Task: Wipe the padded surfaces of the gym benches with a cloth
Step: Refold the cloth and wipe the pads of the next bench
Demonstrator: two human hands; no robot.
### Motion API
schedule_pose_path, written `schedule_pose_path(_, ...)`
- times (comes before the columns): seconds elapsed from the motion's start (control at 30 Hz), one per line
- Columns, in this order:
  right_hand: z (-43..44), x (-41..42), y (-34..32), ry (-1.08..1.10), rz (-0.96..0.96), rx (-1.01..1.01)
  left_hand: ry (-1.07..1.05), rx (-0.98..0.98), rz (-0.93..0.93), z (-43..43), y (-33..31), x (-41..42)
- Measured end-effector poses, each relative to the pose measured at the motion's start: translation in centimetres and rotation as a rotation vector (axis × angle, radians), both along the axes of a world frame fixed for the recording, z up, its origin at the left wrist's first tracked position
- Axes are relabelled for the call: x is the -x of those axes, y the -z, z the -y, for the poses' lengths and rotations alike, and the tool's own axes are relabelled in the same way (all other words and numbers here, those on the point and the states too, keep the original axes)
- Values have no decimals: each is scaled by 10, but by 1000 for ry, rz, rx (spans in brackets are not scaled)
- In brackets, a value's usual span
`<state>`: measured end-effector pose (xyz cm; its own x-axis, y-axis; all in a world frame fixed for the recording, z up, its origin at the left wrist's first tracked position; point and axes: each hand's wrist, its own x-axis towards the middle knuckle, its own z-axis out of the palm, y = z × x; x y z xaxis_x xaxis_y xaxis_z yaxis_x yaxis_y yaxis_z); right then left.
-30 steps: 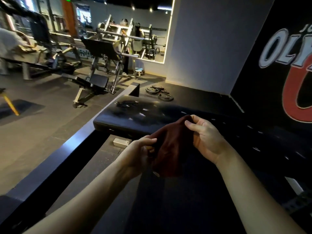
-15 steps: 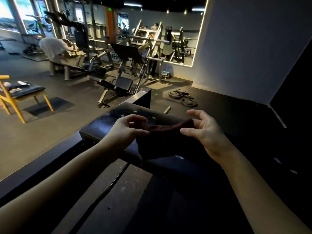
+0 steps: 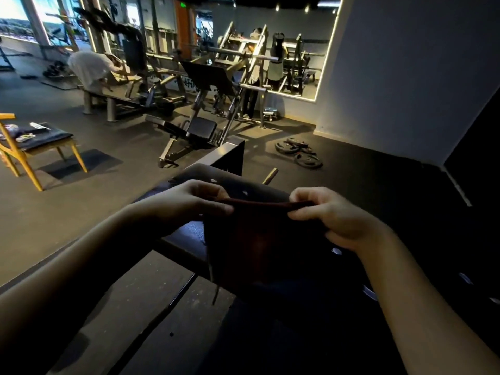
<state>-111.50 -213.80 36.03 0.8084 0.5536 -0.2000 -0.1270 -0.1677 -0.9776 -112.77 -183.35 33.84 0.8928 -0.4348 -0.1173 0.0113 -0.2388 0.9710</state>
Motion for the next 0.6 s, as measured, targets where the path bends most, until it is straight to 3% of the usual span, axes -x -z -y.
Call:
schedule_pose_path(0.1, -16, -20, 21, 129, -131, 59, -153, 93, -116, -2, 31, -24)
schedule_pose_path(0.17, -24, -24, 25, 192, -138, 95, -272, -10, -26, -1, 40, -29)
schedule_pose_path(0.3, -54, -27, 25, 402, 86, 406, -515, -120, 281, 9, 49, -36)
schedule_pose_path(0.4, -84, -29, 34, 582, 264, 479, -717, -106, 406, 24, 54, -41)
schedule_pose_path(0.5, -107, -30, 47, 600, 207, 335, -722, 49, 434, 43, 61, -40)
schedule_pose_path(0.6, -122, -30, 51, 592, -15, -33, -624, 140, 426, 53, 70, -37)
